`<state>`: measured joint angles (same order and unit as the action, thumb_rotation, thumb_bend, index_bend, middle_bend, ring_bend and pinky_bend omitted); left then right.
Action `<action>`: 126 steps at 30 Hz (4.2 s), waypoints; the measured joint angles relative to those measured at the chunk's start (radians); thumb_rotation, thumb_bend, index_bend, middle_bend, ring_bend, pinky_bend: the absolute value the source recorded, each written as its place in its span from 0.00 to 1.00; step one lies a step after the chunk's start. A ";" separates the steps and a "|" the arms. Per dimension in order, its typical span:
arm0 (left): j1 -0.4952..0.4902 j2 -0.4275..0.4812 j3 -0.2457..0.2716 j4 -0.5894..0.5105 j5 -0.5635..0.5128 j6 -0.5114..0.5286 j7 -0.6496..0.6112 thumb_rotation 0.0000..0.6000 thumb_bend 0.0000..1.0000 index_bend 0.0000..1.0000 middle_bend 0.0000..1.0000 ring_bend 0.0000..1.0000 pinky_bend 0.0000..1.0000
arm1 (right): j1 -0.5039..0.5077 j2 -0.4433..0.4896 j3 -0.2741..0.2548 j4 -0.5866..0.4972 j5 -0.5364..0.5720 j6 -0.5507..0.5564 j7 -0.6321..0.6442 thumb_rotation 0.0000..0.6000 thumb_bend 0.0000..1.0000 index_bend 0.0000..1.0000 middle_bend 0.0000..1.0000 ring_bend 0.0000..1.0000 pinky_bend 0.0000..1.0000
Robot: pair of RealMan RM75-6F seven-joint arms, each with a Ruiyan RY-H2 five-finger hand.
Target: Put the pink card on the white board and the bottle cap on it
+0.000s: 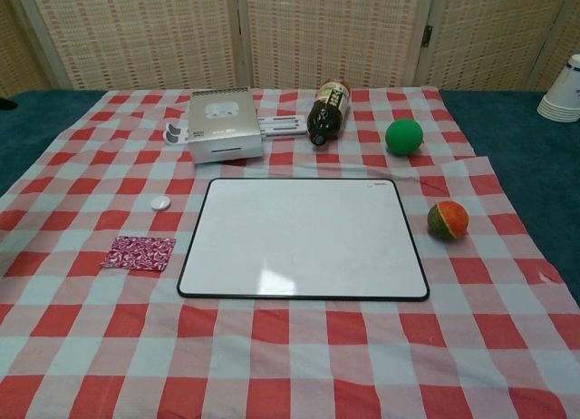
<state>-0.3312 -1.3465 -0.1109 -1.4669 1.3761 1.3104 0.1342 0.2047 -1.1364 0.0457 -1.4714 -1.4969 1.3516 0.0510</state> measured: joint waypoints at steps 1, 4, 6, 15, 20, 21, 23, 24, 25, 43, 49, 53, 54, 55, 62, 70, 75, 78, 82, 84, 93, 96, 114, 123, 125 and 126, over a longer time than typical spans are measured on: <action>0.002 -0.004 -0.002 0.002 0.008 0.013 -0.019 1.00 0.21 0.00 0.06 0.17 0.23 | -0.003 -0.002 0.001 -0.001 0.001 0.003 -0.003 1.00 0.12 0.03 0.06 0.00 0.22; 0.007 -0.022 -0.008 0.027 0.038 0.052 -0.071 1.00 0.21 0.02 0.19 0.40 0.47 | -0.002 -0.001 0.001 -0.002 0.001 -0.003 0.000 1.00 0.12 0.03 0.06 0.00 0.22; 0.011 -0.034 -0.009 0.043 0.055 0.082 -0.096 1.00 0.21 0.07 0.35 0.57 0.66 | 0.000 0.001 0.000 -0.003 0.000 -0.010 0.005 1.00 0.12 0.03 0.06 0.00 0.22; -0.005 0.085 0.055 -0.086 0.087 -0.047 -0.094 1.00 0.21 0.24 1.00 1.00 1.00 | 0.004 0.001 -0.001 -0.001 -0.001 -0.021 0.007 1.00 0.11 0.03 0.06 0.00 0.22; -0.017 0.170 0.081 -0.245 0.058 -0.133 0.006 1.00 0.21 0.29 1.00 1.00 1.00 | 0.005 -0.002 -0.002 0.000 0.000 -0.026 0.002 1.00 0.12 0.03 0.06 0.00 0.22; -0.016 0.164 0.081 -0.258 0.048 -0.130 0.028 1.00 0.21 0.30 1.00 1.00 1.00 | 0.006 -0.002 -0.002 0.000 0.001 -0.027 0.001 1.00 0.12 0.03 0.06 0.00 0.22; -0.016 0.132 0.078 -0.279 0.016 -0.122 0.081 1.00 0.21 0.30 1.00 1.00 1.00 | 0.006 -0.002 -0.001 0.001 0.002 -0.029 0.001 1.00 0.12 0.03 0.06 0.00 0.22; -0.017 0.118 0.077 -0.290 -0.001 -0.121 0.105 1.00 0.21 0.31 1.00 1.00 1.00 | 0.007 -0.002 -0.001 0.001 0.003 -0.031 0.001 1.00 0.12 0.03 0.06 0.00 0.22; -0.018 0.101 0.075 -0.304 -0.025 -0.122 0.138 1.00 0.21 0.31 1.00 1.00 1.00 | 0.007 -0.002 -0.001 0.001 0.004 -0.032 0.001 1.00 0.12 0.03 0.06 0.00 0.22; -0.121 -0.112 -0.016 -0.305 -0.323 -0.158 0.445 1.00 0.24 0.27 1.00 1.00 1.00 | 0.003 0.002 0.002 0.005 0.001 -0.022 0.001 1.00 0.12 0.03 0.06 0.00 0.22; -0.155 -0.121 -0.037 -0.302 -0.438 -0.187 0.477 1.00 0.25 0.27 1.00 1.00 1.00 | 0.002 0.000 0.003 0.006 0.003 -0.021 0.002 1.00 0.12 0.03 0.06 0.00 0.22; -0.181 -0.130 -0.052 -0.307 -0.520 -0.194 0.494 1.00 0.25 0.27 1.00 1.00 1.00 | 0.002 0.000 0.005 0.007 0.006 -0.023 0.002 1.00 0.12 0.03 0.06 0.00 0.22; -0.189 -0.133 -0.054 -0.307 -0.533 -0.195 0.499 1.00 0.25 0.27 1.00 1.00 1.00 | 0.003 0.000 0.005 0.007 0.006 -0.023 0.001 1.00 0.12 0.03 0.06 0.00 0.22; -0.198 -0.138 -0.056 -0.306 -0.546 -0.196 0.505 1.00 0.25 0.27 1.00 1.00 1.00 | 0.003 0.000 0.005 0.007 0.006 -0.024 0.002 1.00 0.12 0.03 0.06 0.00 0.22; -0.234 -0.165 -0.061 -0.296 -0.601 -0.192 0.524 1.00 0.25 0.27 1.00 1.00 1.00 | 0.003 0.000 0.007 0.008 0.010 -0.026 0.003 1.00 0.11 0.03 0.06 0.00 0.22; -0.268 -0.193 -0.054 -0.261 -0.656 -0.198 0.537 1.00 0.25 0.27 1.00 1.00 1.00 | 0.002 0.002 0.007 0.007 0.008 -0.022 0.007 1.00 0.12 0.03 0.06 0.00 0.22; -0.287 -0.204 -0.054 -0.231 -0.703 -0.209 0.540 1.00 0.25 0.27 1.00 1.00 1.00 | 0.001 0.003 0.008 0.008 0.008 -0.021 0.009 1.00 0.12 0.03 0.06 0.00 0.22; -0.299 -0.212 -0.052 -0.215 -0.715 -0.213 0.537 1.00 0.25 0.27 1.00 1.00 1.00 | 0.001 0.003 0.008 0.007 0.009 -0.022 0.009 1.00 0.12 0.03 0.06 0.00 0.22; -0.307 -0.213 -0.048 -0.209 -0.713 -0.208 0.531 1.00 0.25 0.27 1.00 1.00 1.00 | 0.000 0.003 0.009 0.008 0.010 -0.021 0.011 1.00 0.12 0.03 0.06 0.00 0.22; -0.311 -0.214 -0.046 -0.208 -0.715 -0.207 0.531 1.00 0.26 0.28 1.00 1.00 1.00 | 0.000 0.003 0.010 0.008 0.012 -0.021 0.011 1.00 0.11 0.03 0.06 0.00 0.22; -0.327 -0.220 -0.037 -0.196 -0.736 -0.210 0.529 1.00 0.26 0.28 1.00 1.00 1.00 | 0.000 0.005 0.011 0.009 0.014 -0.023 0.015 1.00 0.11 0.03 0.06 0.00 0.22; -0.332 -0.221 -0.037 -0.194 -0.742 -0.208 0.528 1.00 0.26 0.28 1.00 1.00 1.00 | 0.001 0.006 0.011 0.009 0.014 -0.024 0.017 1.00 0.12 0.03 0.06 0.00 0.22; -0.349 -0.229 -0.027 -0.176 -0.758 -0.204 0.517 1.00 0.27 0.30 1.00 1.00 1.00 | 0.001 0.006 0.014 0.010 0.017 -0.025 0.019 1.00 0.11 0.03 0.06 0.00 0.22; -0.348 -0.236 -0.025 -0.167 -0.751 -0.198 0.504 1.00 0.28 0.37 1.00 1.00 1.00 | 0.000 0.006 0.015 0.011 0.017 -0.022 0.022 1.00 0.12 0.03 0.06 0.00 0.22; -0.348 -0.241 -0.025 -0.162 -0.751 -0.196 0.501 1.00 0.28 0.37 1.00 1.00 1.00 | 0.000 0.007 0.015 0.012 0.018 -0.023 0.024 1.00 0.12 0.03 0.06 0.00 0.22; -0.348 -0.242 -0.025 -0.161 -0.750 -0.193 0.501 1.00 0.28 0.38 1.00 1.00 1.00 | 0.001 0.007 0.015 0.012 0.018 -0.024 0.025 1.00 0.12 0.03 0.06 0.00 0.22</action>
<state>-0.6787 -1.5889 -0.1362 -1.6280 0.6257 1.1171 0.6347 0.2053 -1.1292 0.0608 -1.4597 -1.4791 1.3272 0.0757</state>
